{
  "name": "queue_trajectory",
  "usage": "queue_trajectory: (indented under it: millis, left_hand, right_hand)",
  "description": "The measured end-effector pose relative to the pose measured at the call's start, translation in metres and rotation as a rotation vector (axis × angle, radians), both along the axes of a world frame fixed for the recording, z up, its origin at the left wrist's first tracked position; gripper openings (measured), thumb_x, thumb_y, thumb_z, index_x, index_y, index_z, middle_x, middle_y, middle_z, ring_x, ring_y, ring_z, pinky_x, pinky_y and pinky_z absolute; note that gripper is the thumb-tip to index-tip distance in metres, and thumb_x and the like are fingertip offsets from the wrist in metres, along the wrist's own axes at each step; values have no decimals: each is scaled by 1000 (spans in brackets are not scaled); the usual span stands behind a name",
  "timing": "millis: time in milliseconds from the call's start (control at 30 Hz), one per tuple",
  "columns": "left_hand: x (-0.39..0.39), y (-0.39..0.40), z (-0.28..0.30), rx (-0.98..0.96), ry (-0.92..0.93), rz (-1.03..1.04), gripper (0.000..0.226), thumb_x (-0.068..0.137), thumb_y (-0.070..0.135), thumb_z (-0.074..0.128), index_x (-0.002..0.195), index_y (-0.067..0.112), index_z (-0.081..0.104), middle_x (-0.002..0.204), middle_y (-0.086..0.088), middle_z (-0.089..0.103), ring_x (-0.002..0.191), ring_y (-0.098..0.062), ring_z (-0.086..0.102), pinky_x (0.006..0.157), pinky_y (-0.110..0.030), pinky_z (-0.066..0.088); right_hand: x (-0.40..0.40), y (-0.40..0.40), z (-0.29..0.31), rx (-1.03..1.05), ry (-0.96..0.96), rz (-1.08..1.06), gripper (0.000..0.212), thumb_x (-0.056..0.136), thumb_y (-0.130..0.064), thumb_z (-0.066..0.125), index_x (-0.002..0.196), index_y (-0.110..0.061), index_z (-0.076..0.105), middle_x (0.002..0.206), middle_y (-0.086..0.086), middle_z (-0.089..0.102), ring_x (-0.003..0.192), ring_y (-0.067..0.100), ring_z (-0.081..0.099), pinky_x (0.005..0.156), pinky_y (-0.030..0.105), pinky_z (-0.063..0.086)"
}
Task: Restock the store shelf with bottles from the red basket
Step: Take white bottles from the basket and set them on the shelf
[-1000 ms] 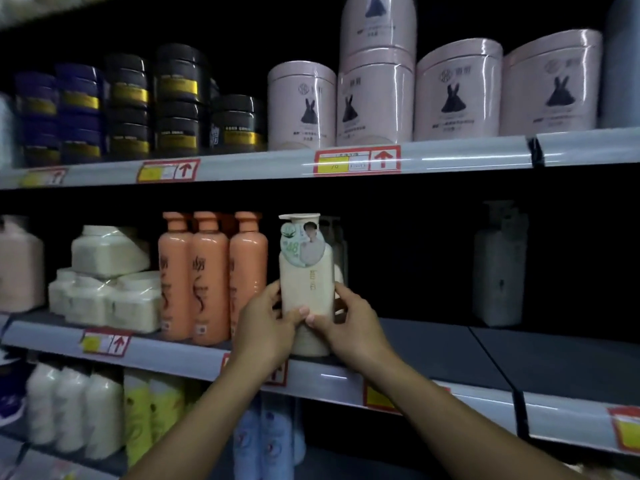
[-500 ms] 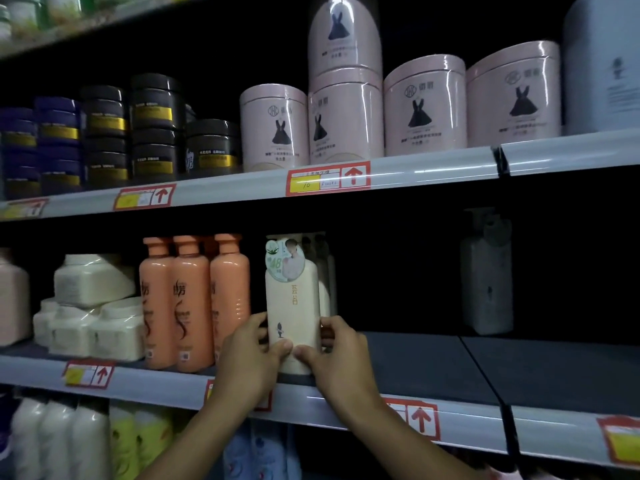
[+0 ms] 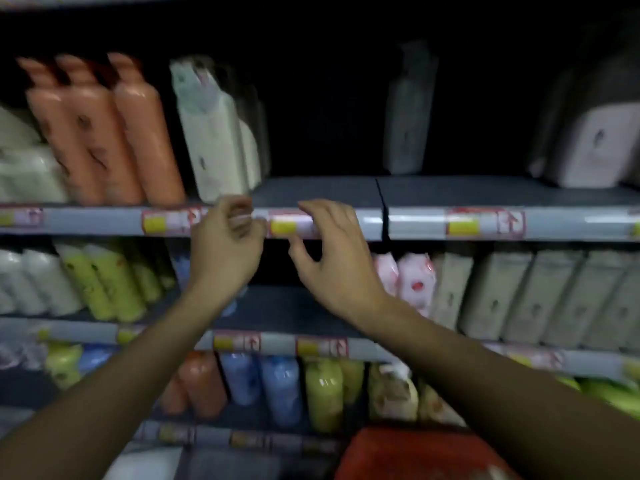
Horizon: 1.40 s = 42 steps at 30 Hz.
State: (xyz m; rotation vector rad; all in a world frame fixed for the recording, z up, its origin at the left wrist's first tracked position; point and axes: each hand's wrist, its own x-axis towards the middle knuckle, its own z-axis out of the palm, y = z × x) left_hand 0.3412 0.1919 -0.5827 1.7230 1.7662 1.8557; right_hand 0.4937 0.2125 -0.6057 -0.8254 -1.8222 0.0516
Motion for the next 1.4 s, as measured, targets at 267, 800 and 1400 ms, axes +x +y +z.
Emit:
queue_trajectory:
  millis: [267, 800, 1400]
  left_hand:
    - [144, -76, -166, -539, 47, -459, 18, 86, -1, 66, 92, 16, 67, 86, -11, 72, 77, -19, 67, 76, -31, 52]
    - [255, -156, -348, -994, 336, -847, 19, 86, 13, 71, 90, 31, 67, 84, 15, 72, 85, 3, 67, 79, -16, 48]
    - [254, -158, -347, -815, 417, -845, 27, 84, 12, 72, 104, 29, 67, 92, 21, 69, 92, 11, 60, 78, -6, 46]
  right_hand:
    - [218, -94, -149, -360, -266, -261, 10, 93, -14, 63, 89, -7, 69, 85, 12, 68, 86, 33, 63, 73, 38, 47]
    - [336, -132, -300, -1515, -1187, -174, 41, 89, -38, 65, 122, -14, 67, 129, 11, 66, 118, 29, 62, 93, 34, 50]
    - [304, -116, -260, -1018, -1029, -506, 44, 76, -60, 70, 95, -21, 62, 86, -3, 60, 89, 24, 62, 72, 31, 37]
